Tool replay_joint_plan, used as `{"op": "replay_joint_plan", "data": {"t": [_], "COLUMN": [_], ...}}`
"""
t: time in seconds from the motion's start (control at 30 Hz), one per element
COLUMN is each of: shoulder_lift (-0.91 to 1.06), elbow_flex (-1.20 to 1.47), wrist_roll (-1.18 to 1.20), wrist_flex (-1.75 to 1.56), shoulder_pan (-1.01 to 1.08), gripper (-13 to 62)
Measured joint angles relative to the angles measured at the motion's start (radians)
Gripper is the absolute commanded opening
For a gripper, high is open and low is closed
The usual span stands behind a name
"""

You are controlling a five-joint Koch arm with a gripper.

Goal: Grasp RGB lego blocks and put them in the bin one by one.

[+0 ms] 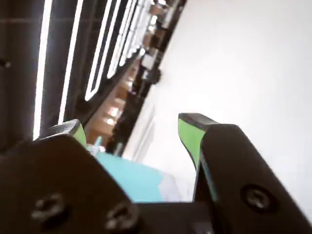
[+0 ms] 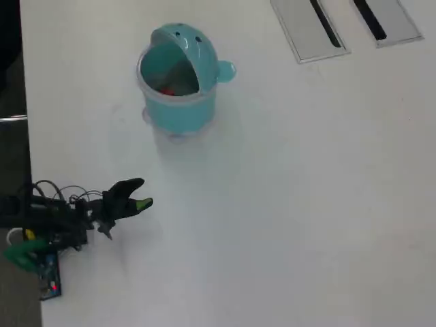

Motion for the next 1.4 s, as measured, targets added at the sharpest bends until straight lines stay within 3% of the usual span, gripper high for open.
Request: {"op": "replay_joint_plan", "data": {"t": [0.83, 1.4], "shoulder_lift": [0.000, 0.000], "elbow_flex": [0.000, 0.000], "wrist_roll": [0.089, 0.169], "wrist_flex": [0.503, 0.566], "shoulder_pan": [-0.011, -0.023], "gripper": [35.5, 34.7]}}
